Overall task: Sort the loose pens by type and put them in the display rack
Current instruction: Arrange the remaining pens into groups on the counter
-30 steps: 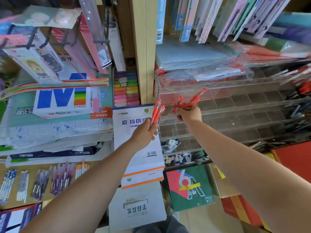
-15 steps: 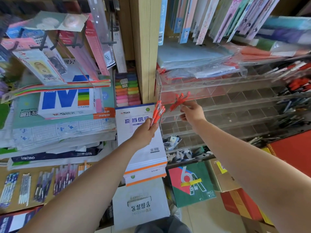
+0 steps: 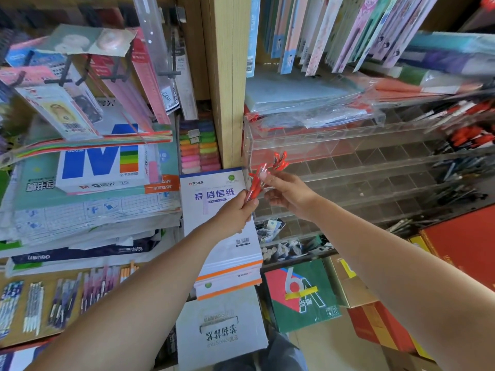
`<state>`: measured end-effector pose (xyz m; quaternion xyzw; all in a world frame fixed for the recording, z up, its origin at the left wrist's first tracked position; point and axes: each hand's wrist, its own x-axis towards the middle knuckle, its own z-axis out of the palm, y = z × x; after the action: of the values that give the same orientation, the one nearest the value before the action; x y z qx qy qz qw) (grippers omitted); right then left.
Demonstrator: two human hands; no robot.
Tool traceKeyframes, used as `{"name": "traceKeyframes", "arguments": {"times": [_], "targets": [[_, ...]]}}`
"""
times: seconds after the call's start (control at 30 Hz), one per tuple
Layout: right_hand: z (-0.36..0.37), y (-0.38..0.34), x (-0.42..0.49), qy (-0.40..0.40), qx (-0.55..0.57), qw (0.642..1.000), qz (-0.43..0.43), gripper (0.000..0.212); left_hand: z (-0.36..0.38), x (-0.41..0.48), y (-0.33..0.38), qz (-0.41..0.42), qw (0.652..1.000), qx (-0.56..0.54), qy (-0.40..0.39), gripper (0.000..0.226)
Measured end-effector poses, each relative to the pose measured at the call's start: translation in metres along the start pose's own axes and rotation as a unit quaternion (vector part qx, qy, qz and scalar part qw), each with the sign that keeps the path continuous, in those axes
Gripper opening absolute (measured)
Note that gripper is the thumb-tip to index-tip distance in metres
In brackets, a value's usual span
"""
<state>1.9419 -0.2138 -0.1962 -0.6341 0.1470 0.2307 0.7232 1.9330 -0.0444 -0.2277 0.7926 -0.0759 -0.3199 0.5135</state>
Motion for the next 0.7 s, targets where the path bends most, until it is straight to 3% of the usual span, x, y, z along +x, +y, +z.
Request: {"name": "traceKeyframes", "arguments": {"times": [0.13, 0.23, 0.37, 0.43, 0.53, 0.6, 0.7], "targets": [[-0.004, 0.001, 0.001, -0.004, 0.030, 0.999, 0.028, 0.012, 0.009, 0.004, 0.009, 0.010, 0.999, 0.033, -0.040, 0.006], [-0.017, 0.001, -0.002, -0.005, 0.052, 0.998, 0.043, 0.009, 0.013, 0.009, 0.018, 0.009, 0.997, 0.063, -0.045, 0.020], [-0.033, -0.006, -0.004, 0.007, 0.065, 0.997, 0.031, 0.009, 0.021, 0.015, 0.034, 0.012, 0.997, 0.066, -0.029, 0.015], [-0.042, -0.014, -0.002, 0.042, 0.056, 0.998, 0.004, 0.010, 0.022, 0.023, 0.039, 0.006, 0.996, 0.085, 0.010, 0.019], [-0.063, -0.024, 0.007, 0.137, 0.040, 0.990, -0.020, 0.015, 0.016, 0.033, 0.041, -0.003, 0.976, 0.161, 0.144, 0.027], [-0.077, -0.028, 0.012, 0.194, 0.046, 0.979, -0.032, 0.018, 0.010, 0.036, 0.039, -0.072, 0.956, 0.188, 0.216, 0.041], [-0.086, -0.032, 0.017, 0.236, 0.052, 0.968, -0.060, 0.017, 0.009, 0.040, 0.038, -0.147, 0.948, 0.165, 0.228, 0.063]]}}
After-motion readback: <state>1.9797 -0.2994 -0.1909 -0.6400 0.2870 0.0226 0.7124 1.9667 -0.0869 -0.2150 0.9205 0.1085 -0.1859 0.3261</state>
